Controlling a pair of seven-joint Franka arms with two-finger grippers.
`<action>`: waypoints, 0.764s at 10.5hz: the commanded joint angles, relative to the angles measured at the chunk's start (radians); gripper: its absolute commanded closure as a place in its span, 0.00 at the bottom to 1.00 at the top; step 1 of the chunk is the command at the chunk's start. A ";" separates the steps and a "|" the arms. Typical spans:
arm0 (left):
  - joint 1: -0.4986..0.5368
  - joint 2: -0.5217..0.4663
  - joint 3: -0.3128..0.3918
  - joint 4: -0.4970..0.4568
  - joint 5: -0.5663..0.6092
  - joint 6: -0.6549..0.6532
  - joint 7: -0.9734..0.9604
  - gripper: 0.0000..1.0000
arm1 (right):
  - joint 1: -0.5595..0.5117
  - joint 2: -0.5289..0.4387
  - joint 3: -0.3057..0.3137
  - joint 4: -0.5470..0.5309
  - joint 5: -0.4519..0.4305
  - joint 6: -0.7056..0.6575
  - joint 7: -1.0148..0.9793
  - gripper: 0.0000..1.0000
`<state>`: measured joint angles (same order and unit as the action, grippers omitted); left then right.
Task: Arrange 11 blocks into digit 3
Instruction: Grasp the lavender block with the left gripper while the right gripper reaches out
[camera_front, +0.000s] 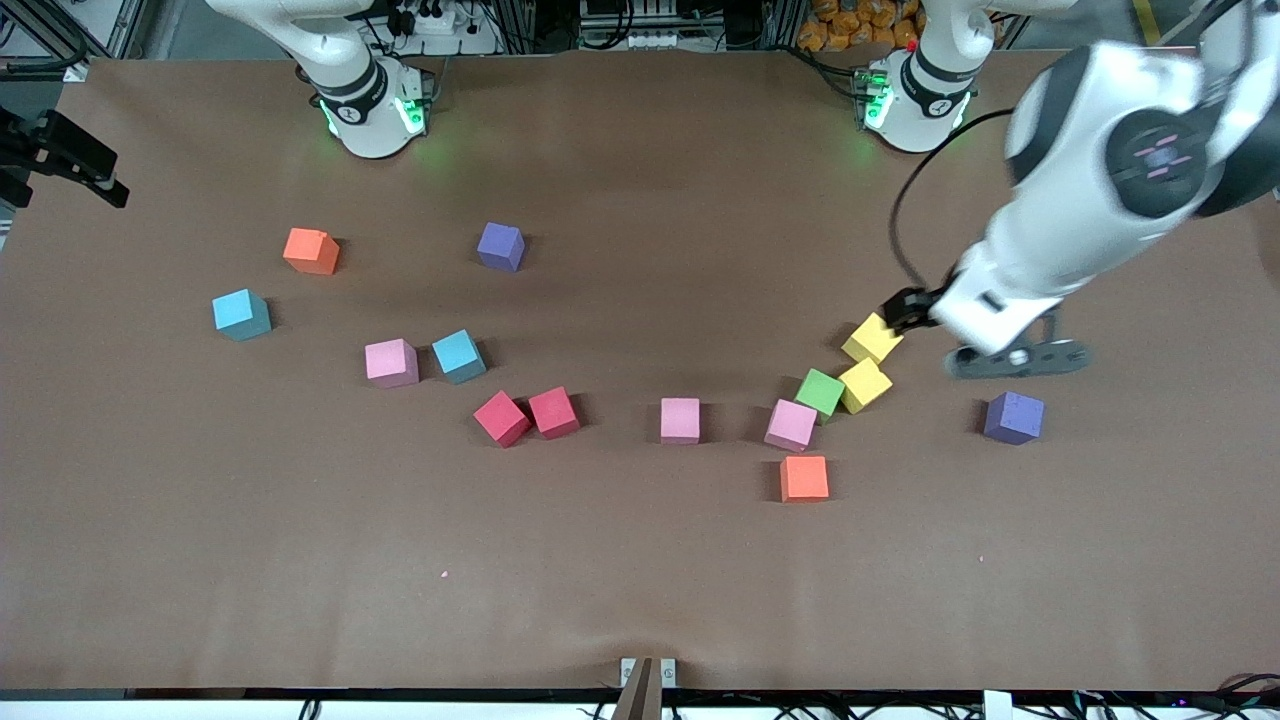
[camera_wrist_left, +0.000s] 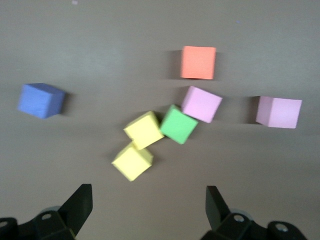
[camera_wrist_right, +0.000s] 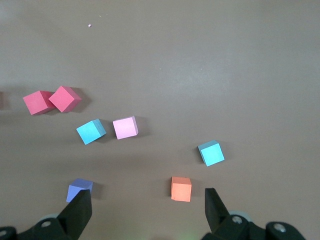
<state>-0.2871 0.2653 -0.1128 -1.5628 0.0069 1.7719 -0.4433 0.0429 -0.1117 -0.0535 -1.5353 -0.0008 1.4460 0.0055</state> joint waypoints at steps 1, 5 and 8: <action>-0.093 0.107 0.007 0.021 -0.007 0.122 -0.105 0.00 | 0.002 -0.011 0.004 -0.016 -0.012 0.007 0.002 0.00; -0.202 0.273 0.007 0.043 -0.008 0.282 -0.199 0.00 | 0.000 -0.011 0.004 -0.044 -0.012 0.025 0.002 0.00; -0.256 0.386 0.008 0.130 -0.007 0.345 -0.212 0.00 | 0.009 -0.013 0.006 -0.144 -0.012 0.111 -0.001 0.00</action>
<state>-0.5115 0.5919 -0.1143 -1.5057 0.0068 2.0966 -0.6339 0.0448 -0.1078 -0.0500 -1.6199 -0.0008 1.5187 0.0050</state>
